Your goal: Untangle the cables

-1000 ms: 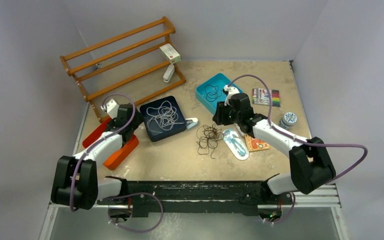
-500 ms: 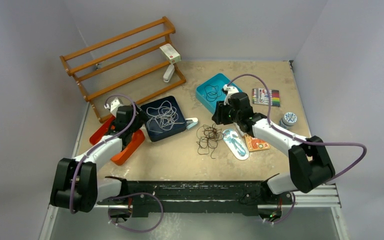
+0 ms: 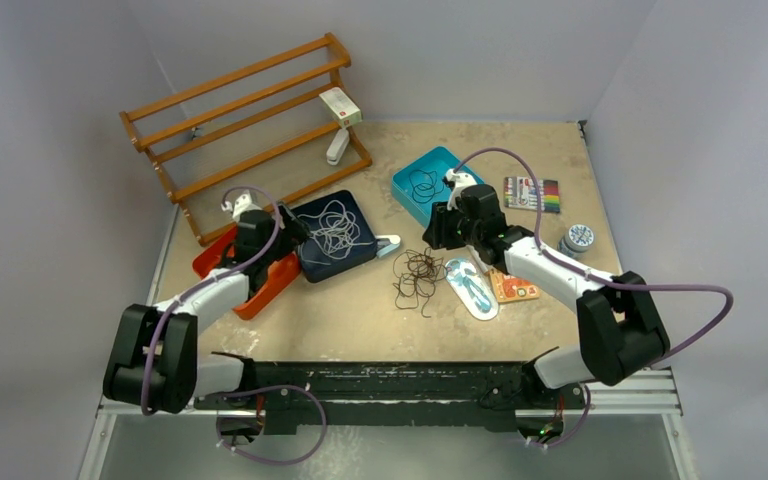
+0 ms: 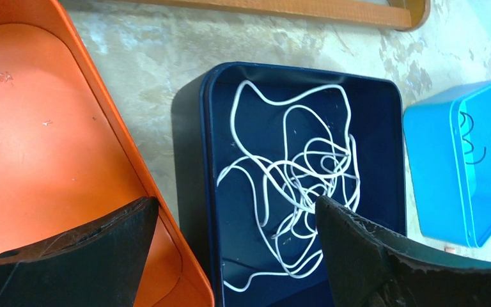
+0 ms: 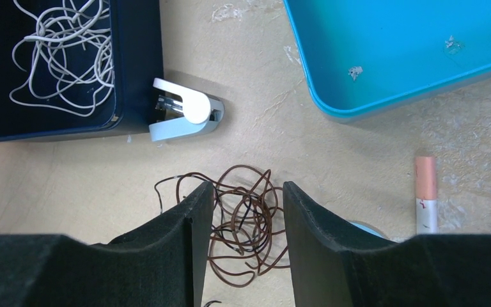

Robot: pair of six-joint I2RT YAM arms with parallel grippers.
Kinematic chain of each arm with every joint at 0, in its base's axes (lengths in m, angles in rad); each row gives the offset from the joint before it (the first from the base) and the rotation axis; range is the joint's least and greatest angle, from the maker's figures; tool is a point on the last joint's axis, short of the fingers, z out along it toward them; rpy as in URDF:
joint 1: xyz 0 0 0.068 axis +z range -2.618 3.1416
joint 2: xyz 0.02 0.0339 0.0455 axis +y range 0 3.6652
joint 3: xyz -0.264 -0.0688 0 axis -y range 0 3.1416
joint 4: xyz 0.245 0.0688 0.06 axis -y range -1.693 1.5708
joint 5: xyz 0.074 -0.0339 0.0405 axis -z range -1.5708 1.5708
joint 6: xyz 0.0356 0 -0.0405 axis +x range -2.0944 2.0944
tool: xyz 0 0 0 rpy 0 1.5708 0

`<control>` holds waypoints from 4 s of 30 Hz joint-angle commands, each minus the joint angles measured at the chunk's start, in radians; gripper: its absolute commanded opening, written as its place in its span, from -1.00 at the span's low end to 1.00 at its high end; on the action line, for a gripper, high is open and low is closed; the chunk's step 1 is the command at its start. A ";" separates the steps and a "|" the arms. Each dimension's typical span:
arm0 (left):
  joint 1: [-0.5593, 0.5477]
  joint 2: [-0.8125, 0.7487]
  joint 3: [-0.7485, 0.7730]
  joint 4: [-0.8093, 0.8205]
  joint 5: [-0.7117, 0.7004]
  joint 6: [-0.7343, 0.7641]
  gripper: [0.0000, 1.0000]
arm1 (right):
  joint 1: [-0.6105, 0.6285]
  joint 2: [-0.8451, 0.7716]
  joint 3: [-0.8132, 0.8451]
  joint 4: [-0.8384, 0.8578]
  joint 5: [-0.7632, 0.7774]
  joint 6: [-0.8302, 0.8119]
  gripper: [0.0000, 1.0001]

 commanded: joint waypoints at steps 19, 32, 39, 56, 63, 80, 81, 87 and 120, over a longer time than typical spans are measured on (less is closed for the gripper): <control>-0.189 -0.120 0.186 -0.187 -0.243 0.192 0.87 | -0.001 -0.089 -0.009 0.055 0.093 0.027 -0.05; -0.390 0.022 0.381 -0.188 -0.015 0.346 0.79 | -0.002 -0.143 -0.084 0.086 0.124 0.106 -0.06; -0.469 0.183 0.447 -0.094 0.190 0.444 0.70 | -0.010 -0.182 -0.143 0.098 0.170 0.164 -0.09; -0.546 0.464 0.614 -0.133 0.378 0.667 0.51 | -0.024 -0.259 -0.164 0.041 0.180 0.157 -0.16; -0.551 0.515 0.624 -0.089 0.380 0.669 0.18 | -0.024 -0.265 -0.162 0.038 0.167 0.151 -0.23; -0.551 0.541 0.639 -0.037 0.428 0.647 -0.71 | -0.024 -0.271 -0.166 0.045 0.147 0.146 -0.25; -0.550 0.535 0.638 -0.035 0.427 0.643 -0.79 | -0.024 -0.272 -0.166 0.047 0.144 0.146 -0.24; -0.551 0.471 0.615 -0.017 0.404 0.618 -1.00 | -0.025 -0.320 -0.203 0.130 0.097 0.136 -0.19; -0.575 0.250 0.715 -0.267 0.367 0.616 -1.00 | -0.024 -0.211 -0.282 0.645 -0.126 -0.016 0.06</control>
